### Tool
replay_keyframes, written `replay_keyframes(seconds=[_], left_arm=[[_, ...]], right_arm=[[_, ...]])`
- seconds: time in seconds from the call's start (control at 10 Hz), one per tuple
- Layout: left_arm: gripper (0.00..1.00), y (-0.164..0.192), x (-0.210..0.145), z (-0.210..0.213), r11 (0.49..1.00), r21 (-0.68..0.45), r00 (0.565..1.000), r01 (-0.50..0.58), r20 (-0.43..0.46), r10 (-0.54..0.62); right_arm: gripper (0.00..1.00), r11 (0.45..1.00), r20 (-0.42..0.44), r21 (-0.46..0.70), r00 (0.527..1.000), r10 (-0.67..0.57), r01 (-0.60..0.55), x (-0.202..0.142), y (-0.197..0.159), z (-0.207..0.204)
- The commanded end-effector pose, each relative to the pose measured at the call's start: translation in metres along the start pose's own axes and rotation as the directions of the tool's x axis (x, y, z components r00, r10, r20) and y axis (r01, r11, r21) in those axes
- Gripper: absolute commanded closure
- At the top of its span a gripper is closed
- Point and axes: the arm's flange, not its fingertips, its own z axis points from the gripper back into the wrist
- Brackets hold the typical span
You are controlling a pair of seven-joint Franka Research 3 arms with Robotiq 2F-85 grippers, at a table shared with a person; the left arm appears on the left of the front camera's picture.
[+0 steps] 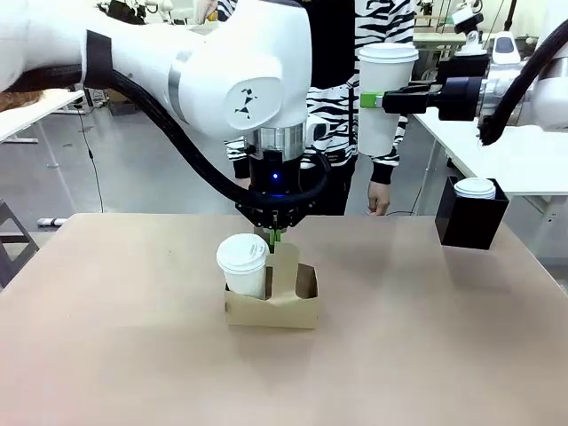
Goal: Pour a drink into a cup and package it in a carrier.
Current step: Position the Cup Carrier in the center of the table, then insert the held 600 ml Paper Cup into the Cup Carrier.
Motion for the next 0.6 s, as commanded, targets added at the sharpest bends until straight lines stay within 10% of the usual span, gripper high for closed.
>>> replay_keyframes(seconds=[0.0, 0.5], left_arm=[[0.98, -0.0011, -0.0051, 0.0021, 0.999, 0.039, 1.000, -0.017, 0.011, 0.017], [0.98, 0.0000, 0.0000, 0.0000, 1.000, 0.000, 1.000, 0.000, 0.000, 0.000]], right_arm=[[0.20, 1.000, 0.017, -0.018, 1.000, 0.014, -0.014, 0.0030, 0.0004, -0.0039], [0.20, 1.000, 0.017, -0.018, 1.000, 0.014, -0.014, 0.0030, 0.0004, -0.0039]])
